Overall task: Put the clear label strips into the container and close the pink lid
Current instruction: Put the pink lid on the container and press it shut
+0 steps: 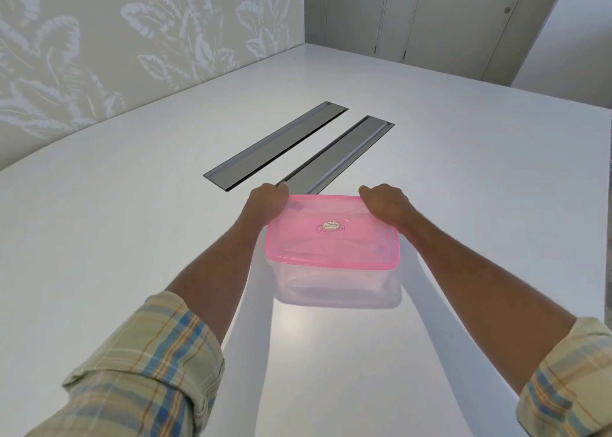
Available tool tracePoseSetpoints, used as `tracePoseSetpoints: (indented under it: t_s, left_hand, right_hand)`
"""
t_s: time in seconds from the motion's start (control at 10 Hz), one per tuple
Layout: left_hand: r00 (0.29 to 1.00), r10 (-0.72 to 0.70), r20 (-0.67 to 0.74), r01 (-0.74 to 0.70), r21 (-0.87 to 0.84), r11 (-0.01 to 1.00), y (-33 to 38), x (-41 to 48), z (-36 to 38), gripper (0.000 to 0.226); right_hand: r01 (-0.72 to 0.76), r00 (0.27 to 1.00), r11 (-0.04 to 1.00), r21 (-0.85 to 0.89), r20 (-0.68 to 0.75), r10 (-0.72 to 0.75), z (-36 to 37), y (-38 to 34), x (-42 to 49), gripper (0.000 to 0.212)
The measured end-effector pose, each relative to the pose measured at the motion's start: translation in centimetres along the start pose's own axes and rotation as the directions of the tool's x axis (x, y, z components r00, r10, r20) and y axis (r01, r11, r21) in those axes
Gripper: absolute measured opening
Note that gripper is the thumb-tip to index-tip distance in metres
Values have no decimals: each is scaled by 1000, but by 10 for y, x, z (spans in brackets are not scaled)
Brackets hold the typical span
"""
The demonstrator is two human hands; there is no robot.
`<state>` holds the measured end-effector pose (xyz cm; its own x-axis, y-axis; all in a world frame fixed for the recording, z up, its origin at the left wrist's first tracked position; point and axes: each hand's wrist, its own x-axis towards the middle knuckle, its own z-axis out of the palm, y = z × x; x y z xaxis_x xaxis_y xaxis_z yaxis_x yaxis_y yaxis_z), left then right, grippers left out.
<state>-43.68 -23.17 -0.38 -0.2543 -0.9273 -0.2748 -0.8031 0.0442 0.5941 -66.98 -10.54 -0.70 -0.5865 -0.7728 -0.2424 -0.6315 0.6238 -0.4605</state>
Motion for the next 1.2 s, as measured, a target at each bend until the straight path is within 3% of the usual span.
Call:
tracePoseSetpoints:
  t_s: [0.2, 0.3, 0.4, 0.5, 0.6, 0.7, 0.8, 1.0, 1.1, 1.2]
  left_hand:
    - [999, -21, -31, 19, -75, 997, -2, 1, 4, 57]
    - [999, 22, -50, -24, -30, 999, -8, 3, 9, 37]
    - [1000, 8, -20, -9, -96, 995, -8, 4, 9, 23]
    - [995, 45, -87, -44, 12, 999, -9, 2, 8, 37]
    - [986, 17, -164, -21, -20, 1000, -5, -4, 4, 59]
    - [958, 54, -283, -40, 55, 998, 0, -23, -4, 65]
    - [945, 46, -325, -33, 45, 998, -2, -38, -13, 63]
    - [957, -88, -277, 99, 24, 995, -34, -85, -10, 82]
    - [974, -131, -187, 142, 45, 989, -39, -108, 2, 93]
    - [970, -152, -192, 168, 73, 983, -34, -118, 5, 94]
  right_hand:
    - [-5, 1000, 999, 42, -21, 6, 2, 2, 4, 39]
    - [-13, 999, 997, 73, -49, 16, 3, 3, 4, 36]
    - [-6, 998, 998, 68, -67, 10, 3, 3, 4, 34]
    - [11, 995, 1000, 29, -100, -8, 4, 3, 4, 40]
    - [9, 991, 1000, 9, -135, -8, 2, 2, -2, 52]
    - [29, 974, 998, -56, -222, -40, -3, -1, -19, 69]
    - [75, 954, 997, -16, -289, -76, -7, 0, -30, 72]
    - [72, 948, 995, 73, -315, -46, -13, 13, -73, 82]
    - [-54, 957, 996, 64, -281, 70, -4, 25, -99, 89]
    - [-107, 957, 993, 47, -265, 116, 9, 28, -112, 97]
